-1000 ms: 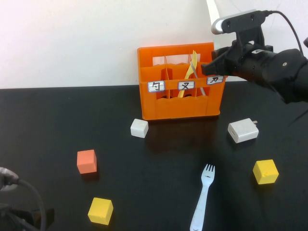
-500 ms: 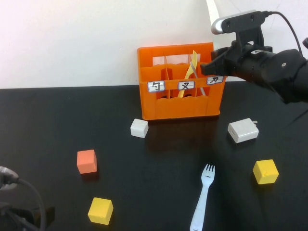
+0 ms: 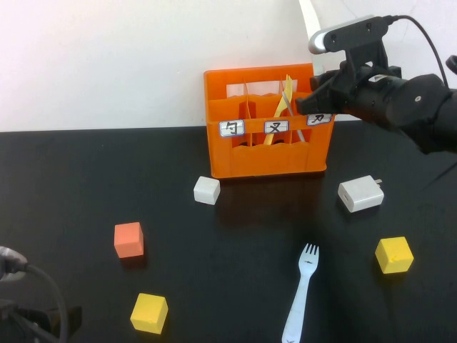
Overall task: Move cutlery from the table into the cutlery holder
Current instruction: Place the knife on the box
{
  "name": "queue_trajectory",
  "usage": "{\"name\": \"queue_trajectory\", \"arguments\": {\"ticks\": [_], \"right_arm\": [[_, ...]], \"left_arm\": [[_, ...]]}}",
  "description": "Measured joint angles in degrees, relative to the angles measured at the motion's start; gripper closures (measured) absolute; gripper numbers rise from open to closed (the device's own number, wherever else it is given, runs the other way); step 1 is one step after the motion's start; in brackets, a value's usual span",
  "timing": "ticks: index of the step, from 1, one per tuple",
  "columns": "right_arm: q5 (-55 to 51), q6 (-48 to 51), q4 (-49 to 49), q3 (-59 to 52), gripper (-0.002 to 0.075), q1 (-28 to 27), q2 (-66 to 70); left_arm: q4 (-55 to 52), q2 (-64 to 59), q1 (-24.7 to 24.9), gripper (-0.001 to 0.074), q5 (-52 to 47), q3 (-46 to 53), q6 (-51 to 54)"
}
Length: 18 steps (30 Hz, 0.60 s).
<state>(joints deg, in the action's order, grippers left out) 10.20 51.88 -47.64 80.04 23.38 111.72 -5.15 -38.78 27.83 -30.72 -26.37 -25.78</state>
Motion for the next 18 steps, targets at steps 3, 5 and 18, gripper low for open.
{"name": "queue_trajectory", "arguments": {"ticks": [3,5,18], "right_arm": [[0.0,-2.5,1.7,0.0,0.0545,0.0,0.3],[0.0,-3.6,2.2,0.0,0.0538,0.0,0.7],[-2.1,-4.2,2.5,0.1,0.0329,0.5,1.0]], "left_arm": [[0.0,0.0,0.0,0.0736,0.0,0.0,0.0],[0.0,0.0,0.0,0.0736,0.0,0.0,0.0],[0.0,0.0,0.0,0.0736,0.0,0.0,0.0]]}}
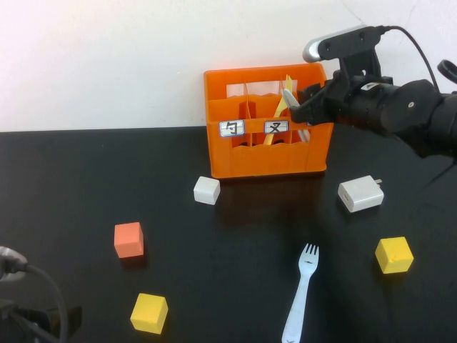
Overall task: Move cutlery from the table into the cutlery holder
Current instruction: Place the knife on the box
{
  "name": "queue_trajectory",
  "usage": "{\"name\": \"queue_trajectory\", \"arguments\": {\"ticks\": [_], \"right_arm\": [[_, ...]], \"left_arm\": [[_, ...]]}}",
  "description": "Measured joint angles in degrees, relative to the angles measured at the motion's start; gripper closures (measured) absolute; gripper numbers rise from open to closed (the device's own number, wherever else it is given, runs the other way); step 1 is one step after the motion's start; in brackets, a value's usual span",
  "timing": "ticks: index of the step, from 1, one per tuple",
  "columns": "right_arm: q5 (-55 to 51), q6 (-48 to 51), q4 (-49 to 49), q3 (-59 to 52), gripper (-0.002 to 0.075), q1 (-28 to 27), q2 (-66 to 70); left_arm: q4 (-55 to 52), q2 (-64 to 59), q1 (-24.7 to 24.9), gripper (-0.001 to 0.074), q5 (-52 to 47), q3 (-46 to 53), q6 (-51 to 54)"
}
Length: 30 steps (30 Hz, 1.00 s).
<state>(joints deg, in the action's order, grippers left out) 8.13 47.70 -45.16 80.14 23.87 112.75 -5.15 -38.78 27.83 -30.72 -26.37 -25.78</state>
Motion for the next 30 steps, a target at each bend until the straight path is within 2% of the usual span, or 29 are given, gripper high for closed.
{"name": "queue_trajectory", "arguments": {"ticks": [6,9,15,17,21,24,30], "right_arm": [[-3.7,0.5,0.2,0.0,0.0331,0.0,-2.2],[-7.8,1.5,0.3,0.0,0.0377,0.0,-6.0],[-22.7,2.0,0.9,0.0,0.0649,0.0,-15.4],[-29.5,2.0,1.3,0.1,0.0689,0.0,-17.0],[-41.2,1.4,4.3,-0.5,0.0717,0.2,-17.1],[-46.2,-0.3,8.1,-3.1,0.0720,1.4,-16.8],[-46.0,-7.6,17.3,-11.8,0.0723,6.8,-15.9]], "left_arm": [[0.0,0.0,0.0,0.0736,0.0,0.0,0.0],[0.0,0.0,0.0,0.0736,0.0,0.0,0.0],[0.0,0.0,0.0,0.0736,0.0,0.0,0.0],[0.0,0.0,0.0,0.0736,0.0,0.0,0.0],[0.0,0.0,0.0,0.0736,0.0,0.0,0.0],[0.1,0.0,0.0,0.0736,0.0,0.0,0.0],[1.4,0.0,0.0,0.0736,0.0,0.0,0.0]]}}
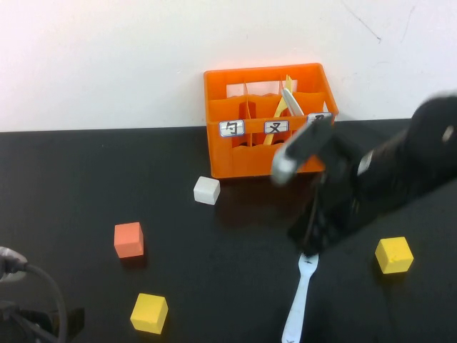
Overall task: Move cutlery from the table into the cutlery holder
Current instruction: Place the knife on the box, then pick up the fork
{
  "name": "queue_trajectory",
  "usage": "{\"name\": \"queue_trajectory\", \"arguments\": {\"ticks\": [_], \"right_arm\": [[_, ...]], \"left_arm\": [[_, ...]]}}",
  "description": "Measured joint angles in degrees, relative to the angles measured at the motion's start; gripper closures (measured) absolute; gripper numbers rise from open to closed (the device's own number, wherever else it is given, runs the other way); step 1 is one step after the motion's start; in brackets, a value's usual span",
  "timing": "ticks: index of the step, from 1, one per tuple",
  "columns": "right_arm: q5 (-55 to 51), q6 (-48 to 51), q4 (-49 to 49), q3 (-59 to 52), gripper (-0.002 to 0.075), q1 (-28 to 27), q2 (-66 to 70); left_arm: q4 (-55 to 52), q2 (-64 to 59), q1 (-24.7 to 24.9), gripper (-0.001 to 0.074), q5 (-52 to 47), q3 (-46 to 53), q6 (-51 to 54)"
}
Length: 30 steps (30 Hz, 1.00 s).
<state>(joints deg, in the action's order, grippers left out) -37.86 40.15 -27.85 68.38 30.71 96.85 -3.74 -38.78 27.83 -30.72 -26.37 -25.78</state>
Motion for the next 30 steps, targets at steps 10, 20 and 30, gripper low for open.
{"name": "queue_trajectory", "arguments": {"ticks": [10,20,30], "right_arm": [[5.0,-1.5,1.8,-3.1,0.0725,7.5,5.5],[1.9,-1.5,2.2,-3.1,0.0725,8.0,9.4],[-2.5,-1.5,4.1,-3.0,0.0726,8.0,12.2]], "left_arm": [[0.9,0.0,0.0,0.0736,0.0,0.0,0.0],[1.1,0.0,0.0,0.0736,-0.5,0.0,0.0],[1.1,0.0,0.0,0.0736,-0.5,0.0,0.0]]}}
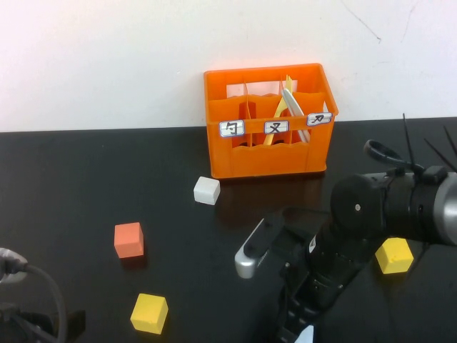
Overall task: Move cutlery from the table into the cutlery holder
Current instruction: Pick up the fork
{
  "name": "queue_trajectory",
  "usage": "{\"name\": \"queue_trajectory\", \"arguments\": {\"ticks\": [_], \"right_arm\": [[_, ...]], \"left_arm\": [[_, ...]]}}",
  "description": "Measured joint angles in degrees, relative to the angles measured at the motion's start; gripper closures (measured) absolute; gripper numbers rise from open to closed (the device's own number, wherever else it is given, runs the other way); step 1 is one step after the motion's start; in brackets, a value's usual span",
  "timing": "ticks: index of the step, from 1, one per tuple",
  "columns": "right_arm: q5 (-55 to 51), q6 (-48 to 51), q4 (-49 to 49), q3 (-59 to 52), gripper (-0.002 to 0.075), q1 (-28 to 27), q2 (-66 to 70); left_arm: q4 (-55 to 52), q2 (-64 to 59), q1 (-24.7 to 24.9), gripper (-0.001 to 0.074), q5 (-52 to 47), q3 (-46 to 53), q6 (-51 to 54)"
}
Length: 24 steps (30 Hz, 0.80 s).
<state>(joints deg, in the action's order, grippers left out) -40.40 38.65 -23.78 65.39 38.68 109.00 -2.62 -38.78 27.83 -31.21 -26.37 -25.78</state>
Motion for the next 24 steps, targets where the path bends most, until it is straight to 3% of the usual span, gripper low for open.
{"name": "queue_trajectory", "arguments": {"ticks": [5,12,18,24], "right_arm": [[-2.4,-1.9,4.2,0.1,0.0726,0.1,-0.2],[-6.4,-12.1,20.9,0.0,0.0726,0.1,-1.8],[-6.6,-14.4,23.2,0.0,0.0726,0.1,-4.7],[-10.3,-24.8,26.4,0.0,0.0711,-0.7,-8.8]], "left_arm": [[0.1,0.0,0.0,0.0736,0.0,0.0,0.0],[0.1,0.0,0.0,0.0736,0.0,0.0,0.0],[0.1,0.0,0.0,0.0736,0.0,0.0,0.0],[0.2,0.0,0.0,0.0736,-0.4,0.0,0.0]]}}
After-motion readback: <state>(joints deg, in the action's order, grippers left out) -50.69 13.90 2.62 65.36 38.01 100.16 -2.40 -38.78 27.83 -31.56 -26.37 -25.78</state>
